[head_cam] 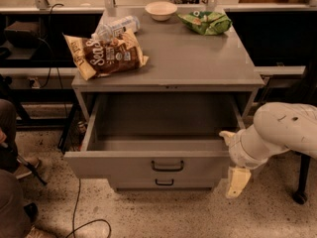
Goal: Open top drawer
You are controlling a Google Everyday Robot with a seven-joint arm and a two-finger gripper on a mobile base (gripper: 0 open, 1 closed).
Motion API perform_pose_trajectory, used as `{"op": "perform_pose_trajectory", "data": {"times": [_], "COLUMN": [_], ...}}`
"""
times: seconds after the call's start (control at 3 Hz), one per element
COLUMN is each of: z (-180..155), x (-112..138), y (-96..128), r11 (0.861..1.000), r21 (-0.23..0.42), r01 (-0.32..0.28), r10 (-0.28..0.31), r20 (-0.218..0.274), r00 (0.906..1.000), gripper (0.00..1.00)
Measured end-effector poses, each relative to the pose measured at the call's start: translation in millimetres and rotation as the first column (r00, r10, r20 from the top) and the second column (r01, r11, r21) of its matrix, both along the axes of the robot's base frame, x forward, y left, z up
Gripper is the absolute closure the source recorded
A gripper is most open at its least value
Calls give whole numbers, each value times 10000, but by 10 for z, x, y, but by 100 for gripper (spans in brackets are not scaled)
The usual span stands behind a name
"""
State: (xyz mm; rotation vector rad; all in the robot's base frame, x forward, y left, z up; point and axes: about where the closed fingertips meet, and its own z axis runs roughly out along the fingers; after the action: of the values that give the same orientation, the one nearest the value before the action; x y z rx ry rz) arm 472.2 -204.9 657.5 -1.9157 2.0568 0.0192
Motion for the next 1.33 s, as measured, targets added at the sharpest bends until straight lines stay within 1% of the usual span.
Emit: {"op": "perform_pose_trajectory", "data": {"times": [0.33, 0.67, 1.33], "z": [-73, -157, -129], "x": [-52, -100, -120], "y": [68, 63, 59], "r11": [9984, 9972, 9970], "r21": [202, 411, 472], "r01": [-524, -626, -613], "r10": [532, 655, 649], "r20": [-394, -729, -789], "r00": [9978, 9952, 9948], "gripper": [17, 39, 85]}}
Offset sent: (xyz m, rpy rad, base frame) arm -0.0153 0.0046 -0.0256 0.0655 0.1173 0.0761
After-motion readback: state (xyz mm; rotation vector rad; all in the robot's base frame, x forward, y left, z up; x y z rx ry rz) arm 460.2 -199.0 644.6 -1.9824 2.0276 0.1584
